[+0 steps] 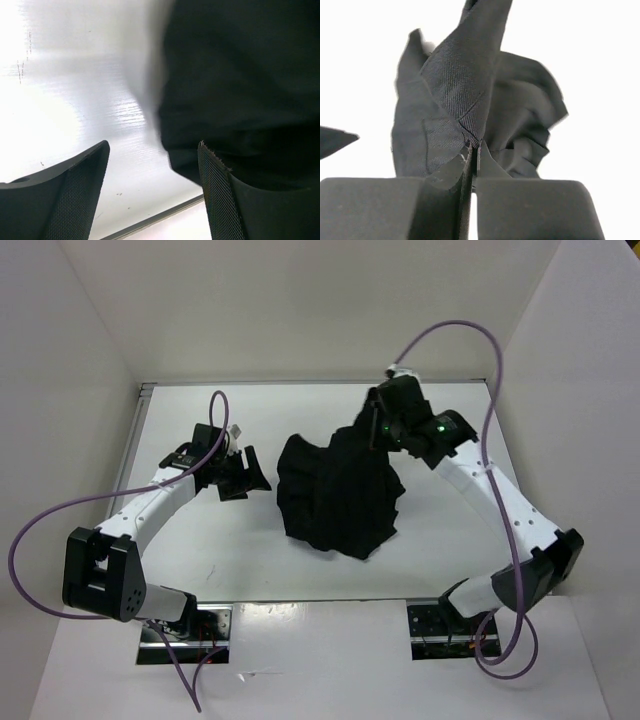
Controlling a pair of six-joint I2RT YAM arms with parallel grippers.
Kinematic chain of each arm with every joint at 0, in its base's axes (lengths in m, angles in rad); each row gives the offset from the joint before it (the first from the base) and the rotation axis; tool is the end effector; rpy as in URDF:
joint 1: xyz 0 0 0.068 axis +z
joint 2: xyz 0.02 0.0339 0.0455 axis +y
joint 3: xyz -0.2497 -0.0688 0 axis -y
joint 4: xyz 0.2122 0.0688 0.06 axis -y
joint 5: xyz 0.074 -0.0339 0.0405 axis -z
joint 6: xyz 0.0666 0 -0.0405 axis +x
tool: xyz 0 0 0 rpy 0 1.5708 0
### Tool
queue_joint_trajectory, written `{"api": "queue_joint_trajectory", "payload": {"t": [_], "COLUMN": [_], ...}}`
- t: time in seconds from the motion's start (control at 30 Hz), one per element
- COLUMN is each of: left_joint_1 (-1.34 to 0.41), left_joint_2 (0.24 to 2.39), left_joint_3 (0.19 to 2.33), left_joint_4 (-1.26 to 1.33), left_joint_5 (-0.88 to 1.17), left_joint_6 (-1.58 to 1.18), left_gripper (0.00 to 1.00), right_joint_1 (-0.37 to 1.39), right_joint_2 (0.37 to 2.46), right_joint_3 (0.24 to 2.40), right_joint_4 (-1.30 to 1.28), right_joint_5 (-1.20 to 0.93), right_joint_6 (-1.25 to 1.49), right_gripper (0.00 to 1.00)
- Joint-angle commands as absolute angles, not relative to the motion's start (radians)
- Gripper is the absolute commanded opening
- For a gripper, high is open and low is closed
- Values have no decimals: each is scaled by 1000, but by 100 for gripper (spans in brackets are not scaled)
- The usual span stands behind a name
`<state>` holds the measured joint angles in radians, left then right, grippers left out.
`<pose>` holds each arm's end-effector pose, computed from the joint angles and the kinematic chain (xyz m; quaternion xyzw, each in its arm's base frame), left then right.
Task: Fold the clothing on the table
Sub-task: Flatten the skirt out
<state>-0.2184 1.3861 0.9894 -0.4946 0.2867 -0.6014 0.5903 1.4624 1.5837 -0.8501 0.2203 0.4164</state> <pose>0.2690 -0.0790 0.2250 -0.1309 0.9252 -0.2550 0.2488 0.2574 0.1549 0.3544 -0.0340 0.9076 0.1080 0.4042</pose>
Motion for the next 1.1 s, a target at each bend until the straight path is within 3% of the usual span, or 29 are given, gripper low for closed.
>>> {"api": "queue_joint_trajectory", "payload": {"t": [0.0, 0.03, 0.07, 0.17, 0.2, 0.53, 0.63, 0.87, 0.93, 1.03, 1.07], "left_joint_1": [-221, -221, -221, -221, -221, -221, -221, -221, -221, -221, -221], "left_joint_2": [1396, 1396, 1396, 1408, 1420, 1459, 1468, 1477, 1477, 1477, 1468], "left_joint_3": [986, 986, 976, 976, 976, 1015, 1015, 1025, 1025, 1025, 1016], "left_joint_4": [-469, -469, -469, -460, -460, -460, -460, -460, -460, -460, -460], "left_joint_5": [301, 301, 301, 311, 311, 330, 339, 339, 339, 339, 339], "left_joint_6": [-580, -580, -580, -571, -571, -543, -543, -534, -534, -534, -534], "left_gripper": [79, 79, 79, 79, 79, 79, 79, 79, 79, 79, 79], "right_joint_1": [499, 462, 444, 404, 403, 403, 403, 403, 413, 422, 422], "right_joint_2": [1468, 1445, 1433, 1378, 1365, 1482, 1596, 1877, 1926, 1968, 1968], "right_joint_3": [1490, 1442, 1427, 1425, 1436, 1441, 1430, 1620, 1634, 1634, 1634], "right_joint_4": [-1123, -1140, -1152, -1152, -1141, -906, -749, -716, -741, -777, -791], "right_joint_5": [464, 527, 543, 561, 561, 374, 305, 232, 232, 253, 253], "right_joint_6": [590, 645, 664, 693, 693, 589, 555, 525, 525, 514, 505], "right_gripper": [4, 19, 51, 71, 73, 73, 72, 65, 55, 25, 20]}}
